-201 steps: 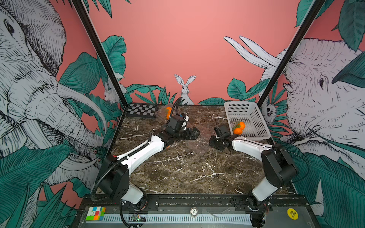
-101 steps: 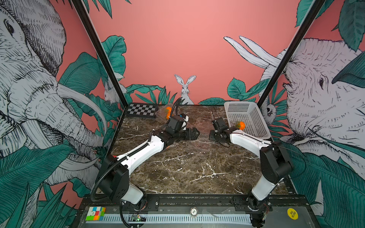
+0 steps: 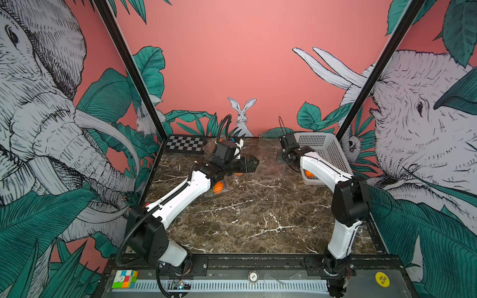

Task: Take oranges out of containers
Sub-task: Move the packing box to the center of the board.

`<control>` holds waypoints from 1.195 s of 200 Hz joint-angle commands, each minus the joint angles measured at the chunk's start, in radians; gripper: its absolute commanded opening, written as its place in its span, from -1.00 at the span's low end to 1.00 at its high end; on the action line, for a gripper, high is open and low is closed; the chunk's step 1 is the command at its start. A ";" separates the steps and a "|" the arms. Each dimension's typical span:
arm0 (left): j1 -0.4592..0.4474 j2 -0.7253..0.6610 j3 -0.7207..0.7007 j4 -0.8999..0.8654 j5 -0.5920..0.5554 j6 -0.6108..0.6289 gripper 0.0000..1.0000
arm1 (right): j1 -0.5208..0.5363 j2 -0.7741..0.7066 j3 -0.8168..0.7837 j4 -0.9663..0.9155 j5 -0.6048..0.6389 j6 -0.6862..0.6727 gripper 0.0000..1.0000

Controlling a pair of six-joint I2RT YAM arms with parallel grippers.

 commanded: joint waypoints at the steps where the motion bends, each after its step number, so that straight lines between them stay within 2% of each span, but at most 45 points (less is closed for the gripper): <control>1: 0.031 0.008 0.016 -0.044 -0.004 0.018 0.98 | -0.027 0.092 0.084 -0.001 -0.024 -0.020 -0.87; 22: 0.056 0.005 0.012 -0.060 -0.006 0.023 0.98 | -0.037 0.167 0.168 -0.008 -0.042 -0.028 -0.82; 44: 0.078 -0.003 0.010 -0.085 -0.019 0.046 0.98 | -0.041 0.199 0.236 -0.028 -0.045 -0.036 -0.54; 67: 0.092 -0.011 0.010 -0.113 -0.051 0.075 0.98 | -0.041 0.171 0.249 -0.025 -0.029 -0.051 0.13; 84: 0.099 -0.019 0.012 -0.132 -0.078 0.088 0.98 | -0.041 0.128 0.231 -0.023 -0.014 -0.070 0.83; 90: 0.102 -0.022 0.015 -0.139 -0.084 0.091 0.98 | -0.041 0.109 0.217 -0.015 -0.014 -0.077 0.96; 124: 0.105 -0.044 0.035 -0.217 -0.199 0.128 0.98 | -0.038 -0.040 0.084 0.035 0.019 -0.058 0.97; 164: 0.109 -0.121 0.000 -0.290 -0.340 0.207 0.98 | -0.030 -0.280 -0.264 0.346 -0.137 -0.039 0.97; 191: 0.119 -0.190 -0.046 -0.355 -0.436 0.235 0.99 | 0.037 -0.291 -0.257 0.246 -0.115 -0.058 0.97; 213: 0.161 -0.237 -0.112 -0.380 -0.452 0.242 0.98 | 0.132 -0.295 -0.284 0.238 -0.058 -0.087 0.97; 239: 0.298 -0.257 -0.213 -0.365 -0.338 0.193 0.98 | 0.257 -0.275 -0.295 0.255 -0.007 -0.094 0.97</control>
